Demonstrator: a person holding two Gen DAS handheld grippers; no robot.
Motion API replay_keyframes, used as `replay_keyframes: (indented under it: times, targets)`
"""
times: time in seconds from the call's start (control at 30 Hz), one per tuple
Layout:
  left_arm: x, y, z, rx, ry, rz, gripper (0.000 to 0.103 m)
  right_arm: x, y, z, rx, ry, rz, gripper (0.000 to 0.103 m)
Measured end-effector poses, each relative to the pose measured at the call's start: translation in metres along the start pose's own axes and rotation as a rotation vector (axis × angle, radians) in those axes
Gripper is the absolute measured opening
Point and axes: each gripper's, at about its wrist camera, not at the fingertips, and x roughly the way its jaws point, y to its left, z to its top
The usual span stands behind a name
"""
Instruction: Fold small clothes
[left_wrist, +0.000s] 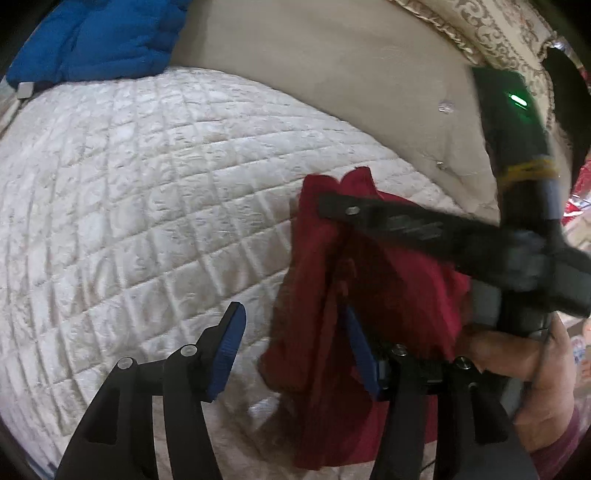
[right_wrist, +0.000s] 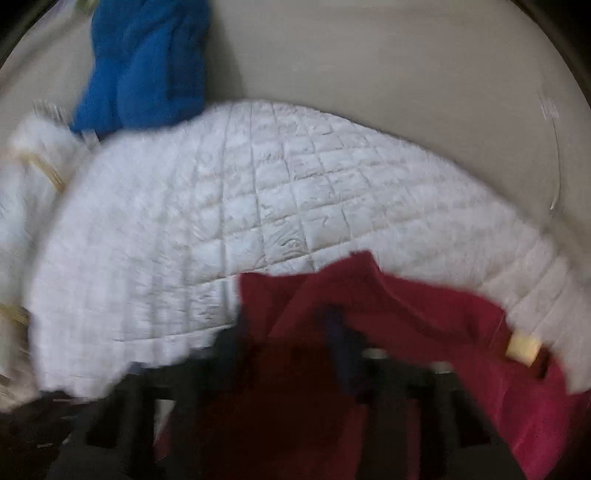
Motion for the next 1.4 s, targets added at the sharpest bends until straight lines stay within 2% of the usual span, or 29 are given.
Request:
replay_keyframes:
  times: [0.13, 0.23, 0.27, 0.3, 0.33, 0.4, 0.47, 0.5, 0.53, 0.57, 0.6, 0.67, 0.73, 0.9, 0.97, 1.03, 1.07, 1.1, 1.13, 1.2, 1.27, 1.33, 1.4]
  targets:
    - [0.007, -0.016, -0.003, 0.038, 0.019, -0.043, 0.036, -0.033, -0.025, -0.010, 0.090, -0.074, 0.114, 0.014]
    - [0.014, -0.024, -0.007, 0.059, 0.031, -0.040, 0.036, -0.041, -0.030, -0.015, 0.105, -0.084, 0.139, 0.013]
    - [0.014, -0.023, -0.008, 0.057, 0.023, -0.039, 0.032, -0.043, -0.031, -0.016, 0.106, -0.084, 0.140, 0.013]
    - [0.013, -0.022, -0.007, 0.044, 0.013, -0.053, 0.022, -0.045, -0.032, -0.018, 0.112, -0.086, 0.140, 0.009]
    - [0.011, -0.019, -0.007, 0.020, 0.012, -0.079, 0.017, -0.049, -0.036, -0.020, 0.123, -0.090, 0.140, 0.004]
    - [0.006, -0.017, -0.007, 0.006, 0.000, -0.111, 0.008, -0.055, -0.041, -0.021, 0.145, -0.101, 0.159, 0.004]
    - [-0.004, -0.020, -0.007, 0.029, -0.032, -0.136, 0.006, -0.061, -0.046, -0.021, 0.173, -0.119, 0.160, 0.014]
    - [-0.009, -0.024, -0.008, 0.045, -0.047, -0.150, 0.006, -0.065, -0.046, -0.020, 0.177, -0.121, 0.168, 0.036]
    - [-0.012, -0.027, -0.008, 0.060, -0.057, -0.160, 0.005, -0.070, -0.045, -0.021, 0.177, -0.124, 0.168, 0.064]
    - [-0.015, -0.029, -0.008, 0.073, -0.066, -0.168, 0.004, -0.072, -0.042, -0.021, 0.174, -0.132, 0.160, 0.075]
    - [-0.017, -0.032, -0.009, 0.083, -0.073, -0.176, 0.004, -0.073, -0.037, -0.019, 0.163, -0.145, 0.149, 0.082]
    - [-0.024, -0.036, -0.012, 0.104, -0.087, -0.198, 0.004, -0.070, -0.027, -0.014, 0.137, -0.131, 0.131, 0.082]
    - [-0.029, -0.040, -0.014, 0.123, -0.101, -0.218, 0.004, -0.057, -0.018, -0.007, 0.115, -0.077, 0.104, 0.084]
    - [-0.038, -0.052, -0.020, 0.188, -0.118, -0.236, 0.004, -0.024, -0.004, 0.001, 0.100, 0.055, 0.094, 0.084]
    - [-0.038, -0.056, -0.021, 0.204, -0.117, -0.227, 0.004, -0.021, 0.002, -0.002, 0.042, 0.056, 0.046, 0.077]
    - [-0.041, -0.057, -0.022, 0.218, -0.124, -0.202, 0.004, -0.032, -0.006, -0.010, 0.039, -0.018, 0.016, 0.038]
    - [-0.044, -0.058, -0.021, 0.224, -0.133, -0.190, 0.005, -0.037, -0.012, -0.011, 0.058, -0.041, 0.029, 0.031]
    - [-0.048, -0.058, -0.021, 0.226, -0.145, -0.190, 0.011, -0.044, -0.021, -0.013, 0.088, -0.070, 0.043, 0.028]
    - [-0.055, -0.058, -0.022, 0.228, -0.161, -0.194, 0.016, -0.051, -0.031, -0.015, 0.122, -0.099, 0.065, 0.027]
    - [-0.068, -0.059, -0.025, 0.235, -0.202, -0.194, 0.039, -0.061, -0.045, -0.019, 0.164, -0.133, 0.098, 0.026]
    - [-0.076, -0.060, -0.028, 0.241, -0.239, -0.209, 0.047, -0.070, -0.056, -0.024, 0.179, -0.159, 0.106, 0.026]
    - [-0.075, -0.065, -0.029, 0.247, -0.230, -0.199, 0.049, -0.076, -0.062, -0.027, 0.197, -0.175, 0.117, 0.026]
    - [-0.066, -0.067, -0.026, 0.255, -0.192, -0.158, 0.049, -0.080, -0.067, -0.029, 0.212, -0.186, 0.128, 0.025]
